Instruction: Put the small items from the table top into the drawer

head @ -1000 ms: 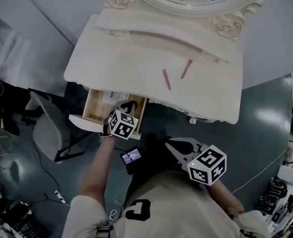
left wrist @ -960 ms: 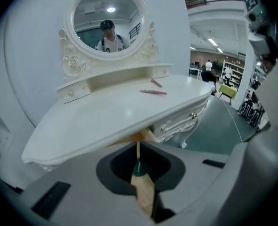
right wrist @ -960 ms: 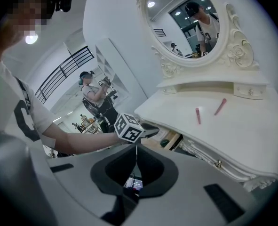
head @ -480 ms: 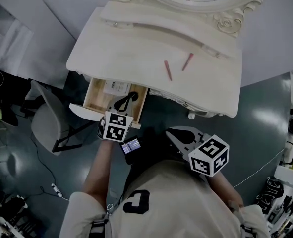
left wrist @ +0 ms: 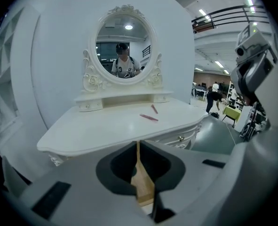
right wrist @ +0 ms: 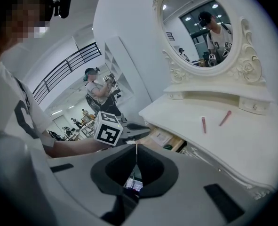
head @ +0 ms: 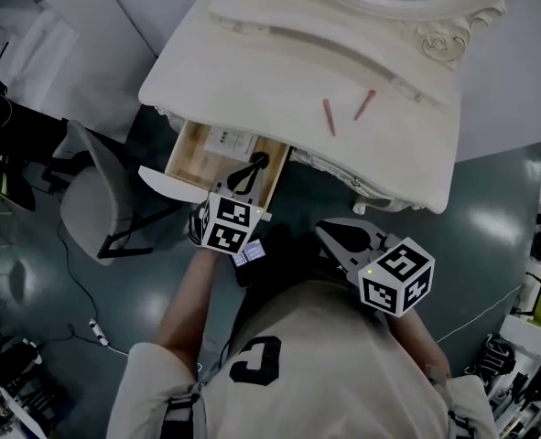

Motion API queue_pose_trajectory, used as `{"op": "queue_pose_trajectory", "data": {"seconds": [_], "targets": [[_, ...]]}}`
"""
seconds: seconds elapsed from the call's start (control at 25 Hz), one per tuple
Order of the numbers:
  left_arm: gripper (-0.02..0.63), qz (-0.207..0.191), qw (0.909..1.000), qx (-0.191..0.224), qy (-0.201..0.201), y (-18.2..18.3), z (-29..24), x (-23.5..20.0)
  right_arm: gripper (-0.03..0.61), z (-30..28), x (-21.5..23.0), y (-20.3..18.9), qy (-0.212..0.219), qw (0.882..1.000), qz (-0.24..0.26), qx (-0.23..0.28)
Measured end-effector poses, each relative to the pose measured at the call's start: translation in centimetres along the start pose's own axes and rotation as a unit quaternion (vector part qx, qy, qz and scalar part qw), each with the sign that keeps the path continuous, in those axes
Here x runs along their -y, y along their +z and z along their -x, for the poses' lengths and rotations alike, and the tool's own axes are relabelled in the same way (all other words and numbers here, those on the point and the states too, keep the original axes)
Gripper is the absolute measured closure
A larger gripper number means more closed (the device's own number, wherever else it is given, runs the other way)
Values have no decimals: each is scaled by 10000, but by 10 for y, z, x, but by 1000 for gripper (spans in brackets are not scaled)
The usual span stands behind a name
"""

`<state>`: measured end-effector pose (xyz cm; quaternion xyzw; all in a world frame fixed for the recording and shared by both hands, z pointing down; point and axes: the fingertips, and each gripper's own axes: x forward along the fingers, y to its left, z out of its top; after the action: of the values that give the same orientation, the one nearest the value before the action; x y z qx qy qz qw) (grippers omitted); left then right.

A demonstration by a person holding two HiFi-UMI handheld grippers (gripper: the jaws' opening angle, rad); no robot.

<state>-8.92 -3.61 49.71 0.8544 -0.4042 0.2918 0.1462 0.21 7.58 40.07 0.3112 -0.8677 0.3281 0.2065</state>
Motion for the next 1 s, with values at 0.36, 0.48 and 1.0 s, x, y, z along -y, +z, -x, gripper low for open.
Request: {"op": "queue_pose_trajectory", "data": {"seconds": [0.36,0.48,1.0], "targets": [[555,-144,9999,26,47,7,23,-7,549,0,-2,0,-61,10000,66,-19],[555,9,9998,127,-119,25,25,4,549,5,4,2,-89,10000,22,27],[554,-45,9990,-52,436,55,17,11,549,39,47,14,196,9995,194,176]]}}
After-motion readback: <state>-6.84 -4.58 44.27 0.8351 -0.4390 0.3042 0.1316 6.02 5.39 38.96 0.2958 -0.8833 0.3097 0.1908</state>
